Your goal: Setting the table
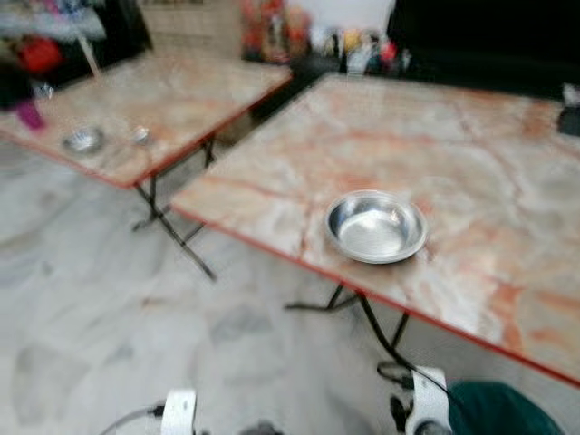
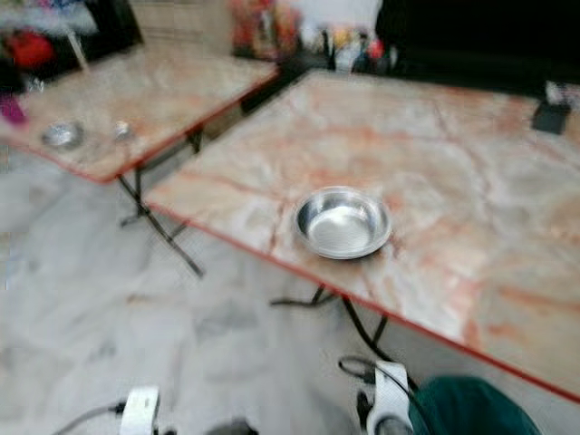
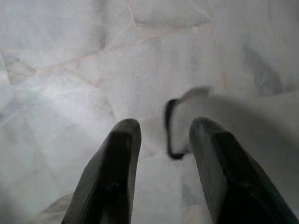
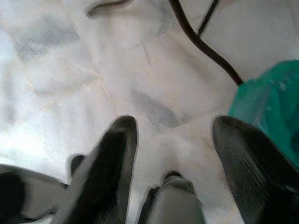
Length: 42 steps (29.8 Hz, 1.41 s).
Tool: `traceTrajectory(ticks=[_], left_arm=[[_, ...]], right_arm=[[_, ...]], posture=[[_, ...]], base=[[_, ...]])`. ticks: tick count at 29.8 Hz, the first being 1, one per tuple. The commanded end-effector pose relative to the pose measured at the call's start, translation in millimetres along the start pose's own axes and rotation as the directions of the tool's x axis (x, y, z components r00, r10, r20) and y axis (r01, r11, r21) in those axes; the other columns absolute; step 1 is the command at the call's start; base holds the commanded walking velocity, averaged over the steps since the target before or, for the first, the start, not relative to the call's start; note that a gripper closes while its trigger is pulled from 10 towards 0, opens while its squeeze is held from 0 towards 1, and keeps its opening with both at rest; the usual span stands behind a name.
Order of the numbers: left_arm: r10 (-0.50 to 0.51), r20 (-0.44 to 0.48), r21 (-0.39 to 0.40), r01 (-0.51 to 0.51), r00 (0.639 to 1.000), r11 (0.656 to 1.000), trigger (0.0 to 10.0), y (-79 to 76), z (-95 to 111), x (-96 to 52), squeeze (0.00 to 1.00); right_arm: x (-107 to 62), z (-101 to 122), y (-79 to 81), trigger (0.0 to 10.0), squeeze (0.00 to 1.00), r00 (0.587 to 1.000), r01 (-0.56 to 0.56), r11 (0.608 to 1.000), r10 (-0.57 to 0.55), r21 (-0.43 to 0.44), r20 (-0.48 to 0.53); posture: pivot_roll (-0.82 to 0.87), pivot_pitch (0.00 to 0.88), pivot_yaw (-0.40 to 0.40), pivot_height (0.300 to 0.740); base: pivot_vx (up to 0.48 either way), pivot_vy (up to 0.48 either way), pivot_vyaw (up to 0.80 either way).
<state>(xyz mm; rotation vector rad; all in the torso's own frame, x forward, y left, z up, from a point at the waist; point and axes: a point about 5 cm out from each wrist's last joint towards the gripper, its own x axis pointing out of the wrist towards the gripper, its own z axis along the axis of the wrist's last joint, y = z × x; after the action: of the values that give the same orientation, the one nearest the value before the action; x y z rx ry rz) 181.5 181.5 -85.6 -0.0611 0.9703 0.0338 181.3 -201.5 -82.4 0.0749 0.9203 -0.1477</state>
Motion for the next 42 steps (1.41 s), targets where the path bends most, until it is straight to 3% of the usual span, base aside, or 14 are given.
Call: traceTrajectory(ticks=[1,19,30,38,42], left_arm=[[0.020,-0.012,-0.012,-0.020,1.000,1.000,10.0,6.6,-6,-1.7,0.00],[0.061,-0.020,-0.064,-0.062,0.998,0.996,10.0,11.7,-11,-3.1,0.00],[0.098,-0.024,-0.077,-0.099,0.995,0.992,10.0,16.1,-12,-3.8,0.00],[0.105,-0.023,-0.082,-0.106,0.994,0.991,10.0,16.8,-12,-3.9,0.00],[0.110,-0.024,-0.083,-0.112,0.994,0.990,10.0,17.6,-12,-4.1,0.00]], right_arm=[[0.5,0,6.2,10.0,0.00,1.000,-0.017,1.000,0.017,0.007,0.000],[2.0,6,14.1,10.0,0.00,0.998,-0.055,0.998,0.054,0.020,0.007],[2.7,9,19.3,10.0,0.00,0.996,-0.090,0.995,0.089,0.031,0.012],[2.8,9,20.2,10.0,0.00,0.995,-0.096,0.995,0.096,0.016,0.008],[2.8,9,20.7,10.0,0.00,0.995,-0.102,0.995,0.102,0.013,0.005]], posture=[[0.02,0.000,0.049,0.690],[0.05,0.000,0.036,0.690],[0.06,0.000,0.033,0.690],[0.07,0.000,0.029,0.739],[0.07,0.000,0.029,0.740]], base=[[0.000,0.000,0.80],[0.000,0.000,0.77],[0.283,0.000,0.00],[0.465,0.000,0.00],[0.471,0.000,0.00]])
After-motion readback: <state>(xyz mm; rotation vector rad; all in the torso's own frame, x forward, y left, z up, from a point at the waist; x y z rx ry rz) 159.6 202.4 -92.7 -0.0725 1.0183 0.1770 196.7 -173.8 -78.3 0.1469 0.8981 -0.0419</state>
